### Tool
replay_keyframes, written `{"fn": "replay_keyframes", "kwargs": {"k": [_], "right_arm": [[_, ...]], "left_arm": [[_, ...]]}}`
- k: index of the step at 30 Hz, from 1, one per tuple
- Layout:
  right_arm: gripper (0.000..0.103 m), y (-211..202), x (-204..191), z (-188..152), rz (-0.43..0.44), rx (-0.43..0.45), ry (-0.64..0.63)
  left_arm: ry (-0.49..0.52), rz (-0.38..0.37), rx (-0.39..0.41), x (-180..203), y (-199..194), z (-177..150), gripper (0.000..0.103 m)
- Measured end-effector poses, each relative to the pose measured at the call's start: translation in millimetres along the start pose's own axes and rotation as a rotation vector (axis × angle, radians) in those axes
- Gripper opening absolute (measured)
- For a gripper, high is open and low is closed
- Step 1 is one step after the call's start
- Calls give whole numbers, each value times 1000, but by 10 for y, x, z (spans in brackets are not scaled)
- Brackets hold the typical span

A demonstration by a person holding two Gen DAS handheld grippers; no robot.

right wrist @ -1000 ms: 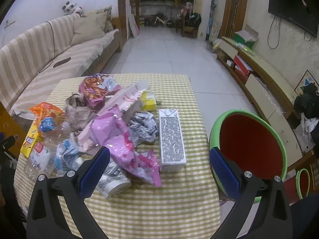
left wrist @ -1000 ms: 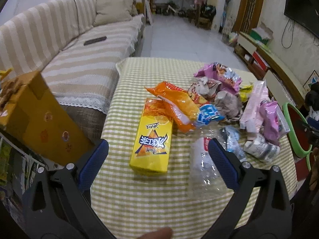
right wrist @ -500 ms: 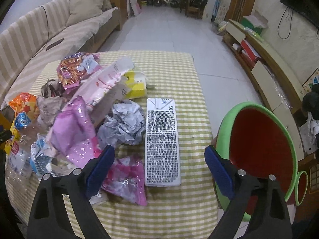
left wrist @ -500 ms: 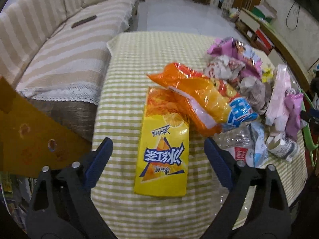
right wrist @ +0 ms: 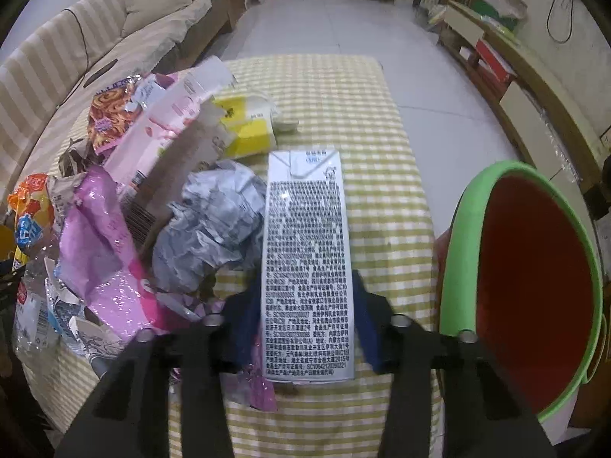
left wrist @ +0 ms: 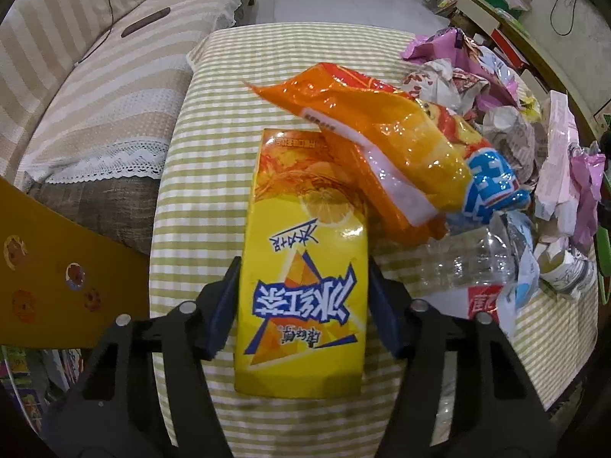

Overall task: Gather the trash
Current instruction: 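Grasp the yellow snack box with left tool while right tool grasps white milk carton, then carry both items to the red bin and open both tools to drop them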

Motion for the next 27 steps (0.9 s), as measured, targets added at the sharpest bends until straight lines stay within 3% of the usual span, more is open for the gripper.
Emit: {"fn": "replay_keyframes", "kwargs": {"k": [12, 20, 27], "right_arm": [[36, -323, -41, -59, 1, 76, -29], [36, -618, -93, -90, 11, 143, -43], [36, -825, -188, -139, 38, 177, -46]], "left_arm": [[-39, 4, 45, 0, -231, -18, 57], [-86, 48, 115, -75, -613, -105, 57], [-101, 22, 176, 13, -988, -134, 57]]}}
Point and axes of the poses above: each gripper's, at about its wrist camera, not at the fingertips, and y roughly the way its jaws point, x to its right, z to its top, the point moved 6 cm from there along y, roughly the way its jaws point, and after that the axes turned 8 degrees about y, right-handed, at the moved point
